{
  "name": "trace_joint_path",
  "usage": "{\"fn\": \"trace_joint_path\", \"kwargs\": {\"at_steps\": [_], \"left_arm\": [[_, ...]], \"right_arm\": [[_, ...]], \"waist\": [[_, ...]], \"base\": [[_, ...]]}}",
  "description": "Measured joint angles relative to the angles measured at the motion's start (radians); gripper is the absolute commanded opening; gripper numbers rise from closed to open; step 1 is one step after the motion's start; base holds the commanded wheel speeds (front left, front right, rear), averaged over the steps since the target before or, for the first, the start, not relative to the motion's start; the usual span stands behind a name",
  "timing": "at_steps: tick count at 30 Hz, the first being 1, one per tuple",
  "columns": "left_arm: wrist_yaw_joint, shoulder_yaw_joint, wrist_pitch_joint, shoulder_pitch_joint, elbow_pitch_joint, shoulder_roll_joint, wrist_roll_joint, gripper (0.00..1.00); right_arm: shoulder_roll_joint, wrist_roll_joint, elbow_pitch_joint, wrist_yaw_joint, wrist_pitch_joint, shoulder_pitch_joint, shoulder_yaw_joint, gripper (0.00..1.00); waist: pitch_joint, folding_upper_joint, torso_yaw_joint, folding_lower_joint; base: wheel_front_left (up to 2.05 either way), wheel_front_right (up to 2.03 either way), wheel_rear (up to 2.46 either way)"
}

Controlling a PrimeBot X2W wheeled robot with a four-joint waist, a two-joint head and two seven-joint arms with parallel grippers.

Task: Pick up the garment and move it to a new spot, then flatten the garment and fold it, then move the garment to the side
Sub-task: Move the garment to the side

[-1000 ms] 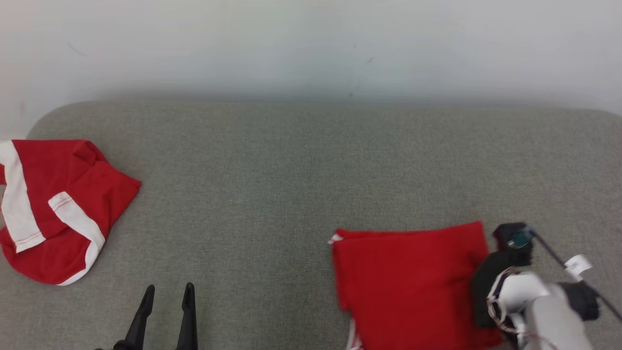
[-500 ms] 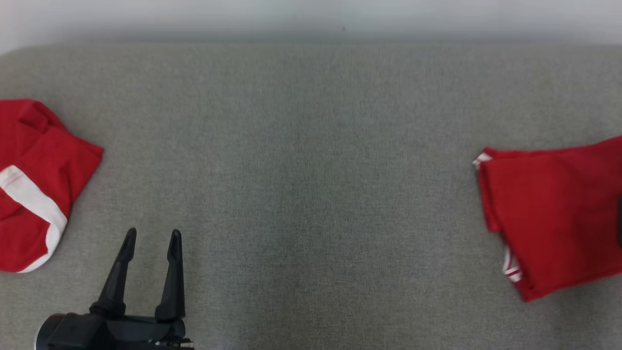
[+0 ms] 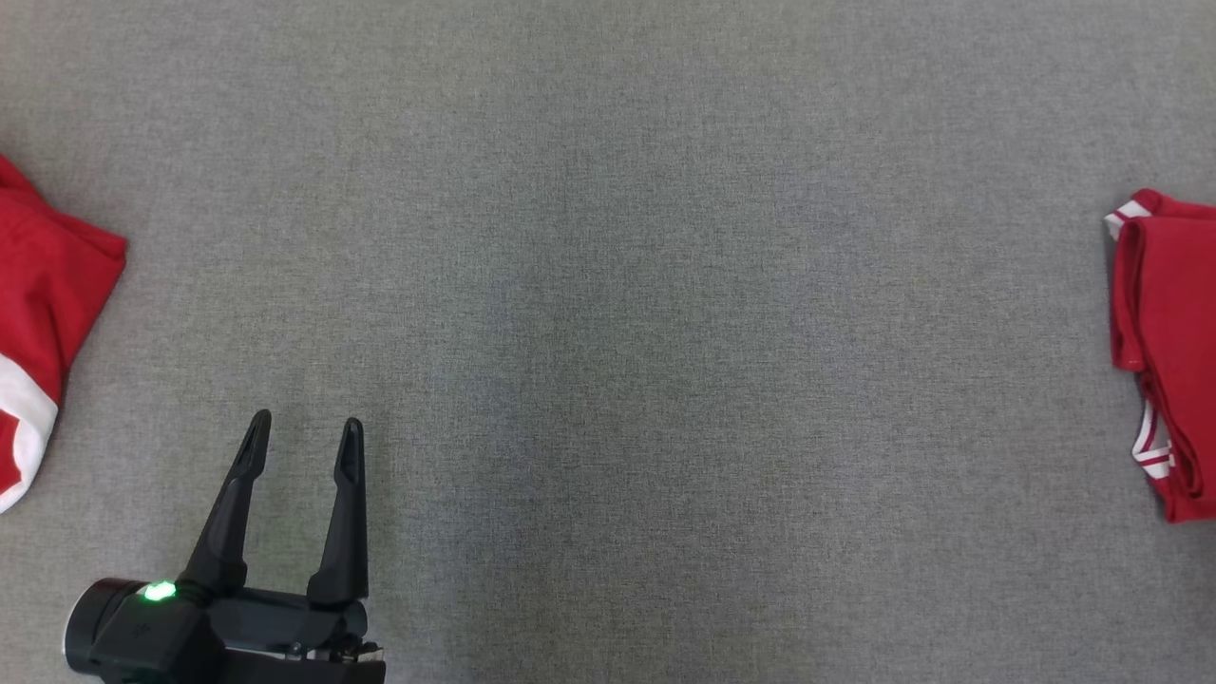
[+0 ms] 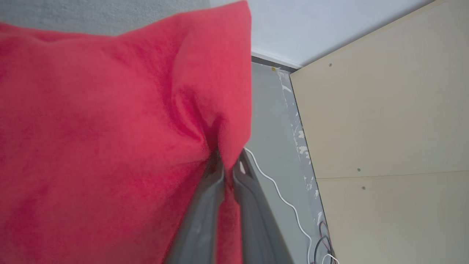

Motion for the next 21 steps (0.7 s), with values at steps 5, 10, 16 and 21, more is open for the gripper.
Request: {"fn": "trace_joint_path", "kwargs": {"at_steps": [5, 10, 16, 21], "left_arm": [[0.0, -0.001, 0.0, 0.0, 0.006, 0.001, 0.0, 1.0], [0.001, -0.005, 0.0, 0.0, 0.016, 0.005, -0.002, 1.0], [0.001, -0.008, 0.0, 0.003, 0.034, 0.002, -0.021, 1.0], [0.01, -0.006, 0.0, 0.024, 0.07, -0.016, -0.037, 1.0]], "right_arm": [[-0.003, -0.038, 0.03, 0.0, -0.08, -0.008, -0.045, 0.32], [0.005, -0.015, 0.148, 0.0, -0.171, -0.03, -0.047, 1.0], [0.04, 0.006, 0.215, 0.0, -0.329, -0.05, -0.014, 1.0], [0.107, 0.105, 0.198, 0.0, -0.511, -0.04, 0.075, 1.0]], "waist": [[-0.006, 0.0, -0.001, -0.0001], [-0.027, 0.0, -0.008, -0.0002], [-0.082, -0.0001, -0.014, -0.0003], [-0.148, -0.0002, -0.02, -0.0003]], "base": [[0.0, 0.0, 0.0], [0.0, 0.0, 0.0], [0.0, 0.0, 0.0], [0.0, 0.0, 0.0]]}}
